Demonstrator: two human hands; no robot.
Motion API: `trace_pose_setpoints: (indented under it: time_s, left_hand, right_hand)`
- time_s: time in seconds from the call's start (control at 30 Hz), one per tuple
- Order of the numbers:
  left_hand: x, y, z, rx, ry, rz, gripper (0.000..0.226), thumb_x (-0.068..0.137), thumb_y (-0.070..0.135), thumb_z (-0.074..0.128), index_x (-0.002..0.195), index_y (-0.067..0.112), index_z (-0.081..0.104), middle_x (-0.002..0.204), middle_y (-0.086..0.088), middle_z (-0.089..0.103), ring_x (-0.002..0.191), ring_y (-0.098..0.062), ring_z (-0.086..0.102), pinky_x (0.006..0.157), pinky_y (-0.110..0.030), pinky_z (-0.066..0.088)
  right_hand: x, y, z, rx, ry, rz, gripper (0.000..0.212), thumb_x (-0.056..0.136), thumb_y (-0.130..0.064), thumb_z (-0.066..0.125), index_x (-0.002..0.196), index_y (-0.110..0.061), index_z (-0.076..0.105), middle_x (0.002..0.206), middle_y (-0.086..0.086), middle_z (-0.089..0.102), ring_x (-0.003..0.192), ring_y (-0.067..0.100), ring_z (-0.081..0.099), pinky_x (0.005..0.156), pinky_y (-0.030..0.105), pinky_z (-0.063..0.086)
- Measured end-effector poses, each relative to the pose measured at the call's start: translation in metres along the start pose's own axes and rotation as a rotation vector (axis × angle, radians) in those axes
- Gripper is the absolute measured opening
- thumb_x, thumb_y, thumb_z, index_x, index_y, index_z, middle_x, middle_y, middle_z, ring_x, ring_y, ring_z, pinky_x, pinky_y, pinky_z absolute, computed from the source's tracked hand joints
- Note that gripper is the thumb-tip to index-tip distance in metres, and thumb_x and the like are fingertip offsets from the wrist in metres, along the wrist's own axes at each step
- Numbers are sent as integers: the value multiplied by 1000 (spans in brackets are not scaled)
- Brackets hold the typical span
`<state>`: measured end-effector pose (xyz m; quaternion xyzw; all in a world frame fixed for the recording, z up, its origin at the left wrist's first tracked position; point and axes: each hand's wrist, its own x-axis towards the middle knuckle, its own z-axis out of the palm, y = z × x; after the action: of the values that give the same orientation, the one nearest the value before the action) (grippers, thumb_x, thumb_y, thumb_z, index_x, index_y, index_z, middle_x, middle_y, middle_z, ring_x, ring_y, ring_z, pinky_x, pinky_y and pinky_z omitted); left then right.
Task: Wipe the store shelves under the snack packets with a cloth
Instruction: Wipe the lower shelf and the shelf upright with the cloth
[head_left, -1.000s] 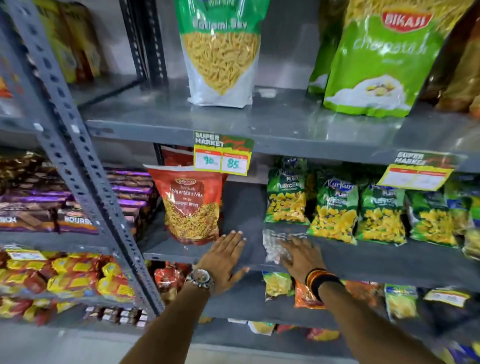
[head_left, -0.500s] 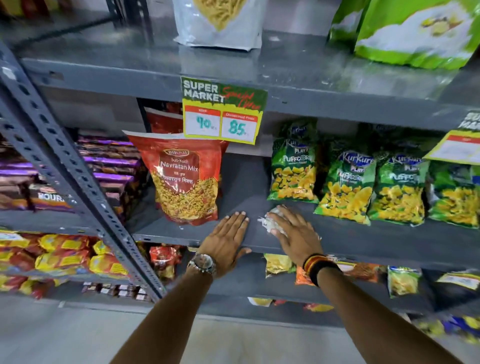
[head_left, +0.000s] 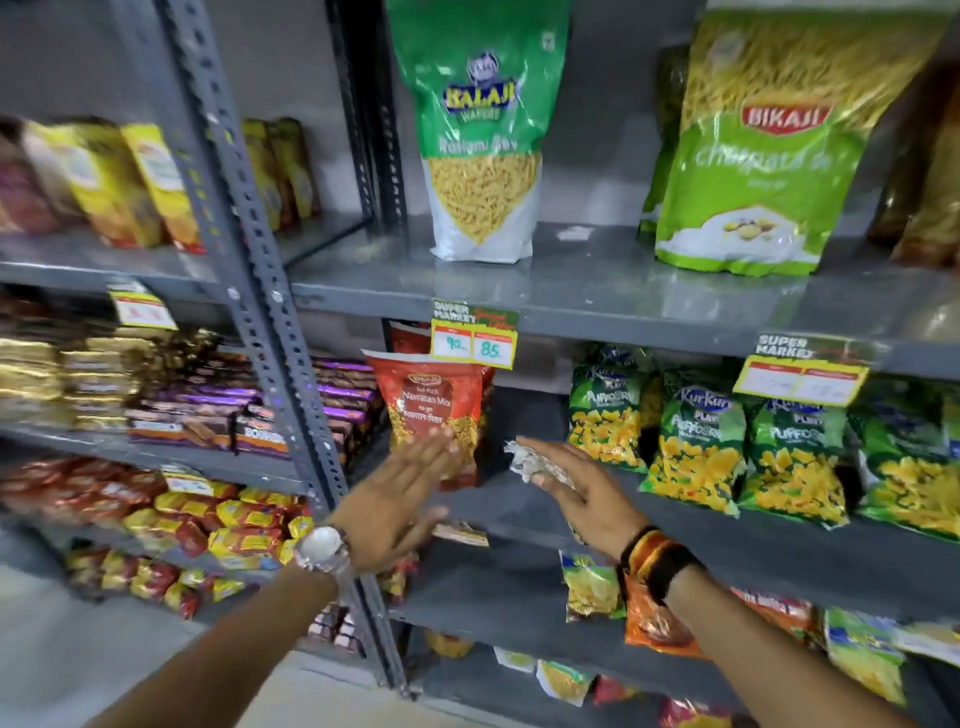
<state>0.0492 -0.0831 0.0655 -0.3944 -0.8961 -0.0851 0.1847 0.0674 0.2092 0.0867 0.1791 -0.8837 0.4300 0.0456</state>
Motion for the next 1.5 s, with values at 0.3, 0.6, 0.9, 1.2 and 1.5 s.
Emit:
trace_pose_setpoints:
  time_s: [0.3, 0.6, 0.9, 1.2, 1.5]
  left_hand:
    - [43, -121, -212, 413, 319, -150, 64, 103, 38, 37, 155, 2, 26, 165, -17, 19, 154, -28, 12, 122, -54, 19]
    - [109, -215, -276, 676, 398, -77, 70, 103, 38, 38, 158, 5, 11, 167, -18, 2, 155, -31, -2, 124, -52, 10]
    - [127, -256, -257, 651, 597, 77, 70, 101, 38, 41, 158, 6, 15, 167, -15, 7, 155, -30, 4, 124, -53, 12]
    - [129, -266, -251, 652, 637, 122, 69, 102, 40, 38, 158, 8, 15, 166, -15, 8, 155, -30, 5, 123, -54, 15]
    - [127, -261, -252, 653, 627, 103, 68, 103, 40, 33, 159, 8, 13, 166, -16, 8, 155, -31, 5, 124, -54, 13]
  right_hand:
    - [75, -174, -41, -34, 73, -445, 51, 96, -9, 56, 140, -34, 49, 137, -18, 53, 129, -11, 43, 106, 4, 29]
    - [264, -246, -26, -315, 200, -331, 49, 97, -18, 53, 144, -31, 42, 148, 0, 49, 136, 21, 45, 114, 37, 36]
    - [418, -209, 6, -476, 193, -72, 52, 91, -10, 52, 136, -37, 50, 140, 8, 57, 128, 30, 52, 109, 42, 42]
    - [487, -167, 24, -579, 215, 94, 38, 87, -23, 53, 117, -45, 60, 130, 2, 64, 115, 33, 62, 95, 40, 50]
    - [438, -199, 32, -392, -86, -58, 26, 92, -13, 61, 115, -22, 68, 113, -2, 69, 95, 9, 58, 83, 21, 41]
